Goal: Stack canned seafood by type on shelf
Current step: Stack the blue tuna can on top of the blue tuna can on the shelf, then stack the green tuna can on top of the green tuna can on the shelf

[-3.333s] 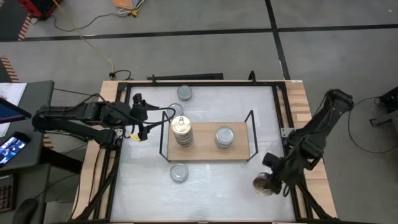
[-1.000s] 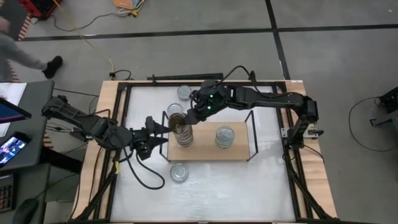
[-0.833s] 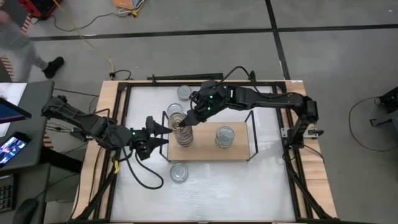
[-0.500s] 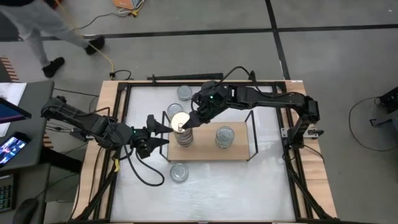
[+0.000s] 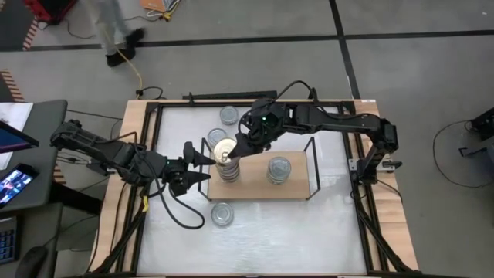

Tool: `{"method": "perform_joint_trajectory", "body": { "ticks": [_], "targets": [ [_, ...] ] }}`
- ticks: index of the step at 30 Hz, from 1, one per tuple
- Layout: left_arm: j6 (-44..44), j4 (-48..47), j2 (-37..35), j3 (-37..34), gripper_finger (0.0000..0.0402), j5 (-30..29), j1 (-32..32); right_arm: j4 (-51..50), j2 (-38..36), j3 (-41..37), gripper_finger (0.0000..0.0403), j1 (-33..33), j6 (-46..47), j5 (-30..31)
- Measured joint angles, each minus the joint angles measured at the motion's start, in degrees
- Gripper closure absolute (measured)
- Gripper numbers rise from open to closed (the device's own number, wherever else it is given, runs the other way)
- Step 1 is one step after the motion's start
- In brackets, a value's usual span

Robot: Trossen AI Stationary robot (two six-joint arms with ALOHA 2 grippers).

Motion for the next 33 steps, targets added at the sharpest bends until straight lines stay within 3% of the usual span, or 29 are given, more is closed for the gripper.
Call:
{"method": "perform_joint_trajectory", "body": {
  "ticks": [15, 19, 22, 24, 27, 33],
  "targets": [
    [-1.67, 0.02, -0.04, 0.0, 0.01, 0.3, -0.02, -1.35, 0.02, 0.28, 0.0081, 0.0, -0.56, -2.37],
    [-6.44, 0.0, -1.17, 0.0, 0.01, 3.79, -0.42, -4.8, -1.24, 1.66, 0.0081, 0.92, -5.25, -4.08],
    [-14.85, 0.01, -2.59, 0.0, 0.01, 3.81, -1.23, -10.37, -3.13, 1.77, 0.0081, 2.62, -10.6, -3.75],
    [-21.91, -0.56, -3.81, 0.0, 0.01, 3.38, -1.54, -16.52, -4.66, 1.77, 0.0081, 4.45, -14.37, 0.31],
    [-31.79, -4.73, -6.38, 0.0, 0.01, 6.05, -1.53, -23.67, -6.53, 1.83, 0.0081, 9.33, -17.2, 11.87],
    [-50.74, -13.16, -9.28, 0.02, 0.01, 13.22, -1.65, -29.02, -6.48, 1.75, 0.0081, 25.28, -16.08, 34.55]
  ]
}}
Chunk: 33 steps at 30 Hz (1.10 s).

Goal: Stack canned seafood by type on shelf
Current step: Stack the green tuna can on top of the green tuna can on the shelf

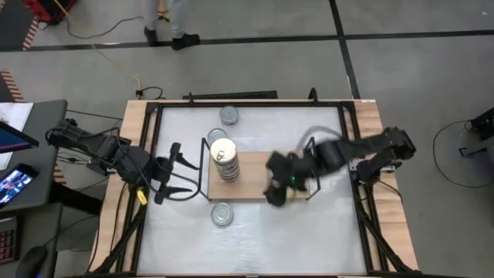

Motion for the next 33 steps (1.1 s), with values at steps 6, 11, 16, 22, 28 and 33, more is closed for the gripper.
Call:
{"method": "perform_joint_trajectory", "body": {
  "ticks": [6, 11, 16, 22, 28, 33],
  "targets": [
    [-4.62, -1.79, 0.9, 0.0, 0.01, -5.37, -3.49, 5.81, 5.11, 0.04, 0.0081, 15.21, -3.26, 24.61],
    [-6.08, -1.03, 3.03, 0.0, 0.01, -15.07, -7.53, 9.85, 12.01, 0.02, 0.0081, 21.47, -6.01, 35.89],
    [-11.26, -1.03, 4.65, 0.0, 0.01, -17.41, -11.5, 15.21, 19.27, 0.02, 0.0081, 22.5, -5.52, 35.86],
    [-12.58, -0.96, 7.42, 0.0, 0.01, -25.59, -20.47, 22.29, 26.86, 0.0, 0.0087, 22.13, -12.27, 35.84],
    [-23.06, -5.37, 9.42, 0.0, 0.01, -25.88, -22.12, 30.49, 29.72, -0.02, 0.0105, 20.8, -13.25, 35.89],
    [-26.11, -5.99, 12.06, 0.0, 0.01, -25.58, -23.86, 38.12, 30.62, 0.02, 0.0112, 20.83, -15.18, 37.27]
  ]
}}
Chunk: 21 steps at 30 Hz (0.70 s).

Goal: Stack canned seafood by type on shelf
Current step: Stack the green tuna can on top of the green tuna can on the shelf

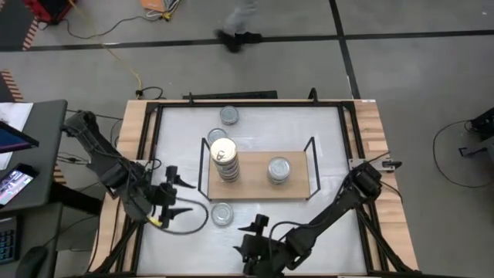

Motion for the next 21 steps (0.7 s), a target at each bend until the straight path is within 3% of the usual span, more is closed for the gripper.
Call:
{"method": "perform_joint_trajectory", "body": {
  "ticks": [6, 12, 21],
  "targets": [
    [6.68, 6.99, 3.55, 0.0, 0.01, -8.37, -7.97, 10.26, 1.18, 0.01, 0.0112, -0.62, -7.25, 1.24],
    [11.64, 10.41, 3.42, 0.0, 0.01, -10.14, -15.25, 25.4, 3.85, 0.06, 0.0113, -0.21, -19.38, 2.6],
    [11.44, 11.26, 2.9, -2.41, 0.01, -7.47, -17.77, 18.08, 4.68, -0.04, 0.0113, -0.37, -12.5, 3.76]
  ]
}}
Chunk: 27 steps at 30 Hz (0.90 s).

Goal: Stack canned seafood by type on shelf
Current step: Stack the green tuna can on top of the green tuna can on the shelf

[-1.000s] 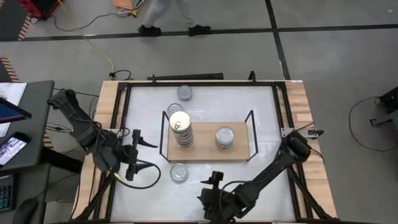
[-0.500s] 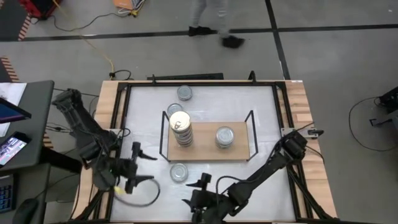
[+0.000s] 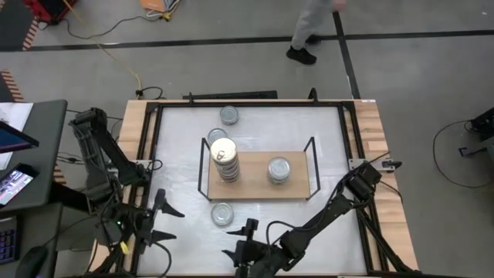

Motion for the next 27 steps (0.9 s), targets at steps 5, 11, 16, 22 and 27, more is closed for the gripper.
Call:
{"method": "perform_joint_trajectory", "body": {
  "ticks": [5, 11, 16, 22, 27],
  "targets": [
    [4.28, 12.27, -0.69, -8.24, 0.01, 0.89, 1.32, -5.18, -0.14, 0.02, 0.0113, -0.28, 6.27, 1.55],
    [2.98, 17.26, -2.55, -10.83, 0.01, 4.78, 4.15, -10.68, -5.94, 0.08, 0.0113, -0.94, 5.5, 4.55],
    [0.72, 17.11, 1.71, -10.83, 0.01, 7.49, 7.41, -24.28, -12.8, 0.11, 0.0113, -1.64, 4.14, 6.26],
    [-0.1, 17.42, 11.44, -9.25, 0.01, 10.46, 10.73, -37.97, -19.91, 0.09, 0.0113, -3.48, 3.85, 14.66],
    [0.62, 17.45, 18.88, -5.62, 0.01, 9.09, 11.9, -42.99, -25.3, 0.07, 0.0113, -4.6, 3.82, 24.4]
  ]
}}
